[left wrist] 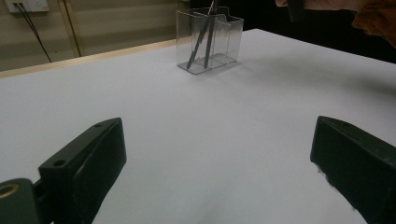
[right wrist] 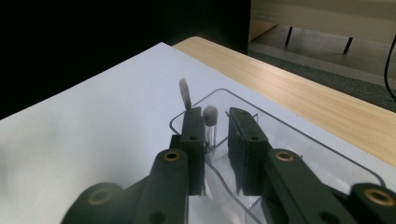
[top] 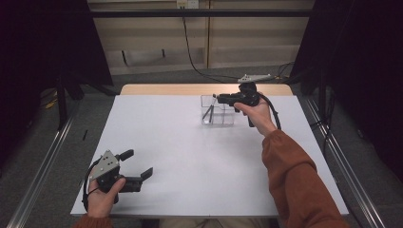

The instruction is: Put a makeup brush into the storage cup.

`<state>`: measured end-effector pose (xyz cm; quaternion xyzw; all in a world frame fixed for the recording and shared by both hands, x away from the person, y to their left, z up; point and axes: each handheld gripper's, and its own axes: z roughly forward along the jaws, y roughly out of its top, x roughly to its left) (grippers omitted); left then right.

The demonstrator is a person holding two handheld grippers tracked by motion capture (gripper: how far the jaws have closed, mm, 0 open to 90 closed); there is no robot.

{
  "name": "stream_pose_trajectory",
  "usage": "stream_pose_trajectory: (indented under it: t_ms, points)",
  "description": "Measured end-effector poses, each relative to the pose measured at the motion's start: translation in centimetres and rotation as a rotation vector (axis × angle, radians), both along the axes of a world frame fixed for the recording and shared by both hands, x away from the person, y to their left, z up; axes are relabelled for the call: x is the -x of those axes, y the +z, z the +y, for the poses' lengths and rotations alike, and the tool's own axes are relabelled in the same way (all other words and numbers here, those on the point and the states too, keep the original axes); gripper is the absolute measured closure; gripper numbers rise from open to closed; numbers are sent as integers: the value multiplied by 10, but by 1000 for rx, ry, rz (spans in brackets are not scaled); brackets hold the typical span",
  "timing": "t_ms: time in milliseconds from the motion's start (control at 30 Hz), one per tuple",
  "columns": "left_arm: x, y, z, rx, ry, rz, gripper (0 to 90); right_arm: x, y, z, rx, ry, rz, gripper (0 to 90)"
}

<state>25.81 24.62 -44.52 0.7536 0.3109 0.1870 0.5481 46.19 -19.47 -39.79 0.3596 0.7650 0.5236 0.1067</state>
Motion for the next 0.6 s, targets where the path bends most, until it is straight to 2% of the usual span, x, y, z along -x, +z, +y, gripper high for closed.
stream_pose_trajectory:
  t_ms: [100, 300, 367, 467, 533, 600]
  points:
    - [0, 0, 0, 7, 6, -3, 34, 2, 0, -3, -12, -7, -10, 701]
    - [-2, 1, -3, 19, 5, 1, 34, 7, 2, -5, -27, -7, -30, 550]
    - [-3, 2, -3, 24, 8, -2, 34, 11, 2, -6, -41, -18, -54, 482]
    - [-6, 2, -5, 23, 9, 2, 34, 15, 1, -6, -35, -20, -60, 353]
    - [-7, 1, -6, 18, 8, 3, 34, 18, 0, -8, -58, -40, -70, 244]
    - [-8, 1, -7, 21, 11, 9, 34, 20, -2, -9, -71, -47, -54, 117]
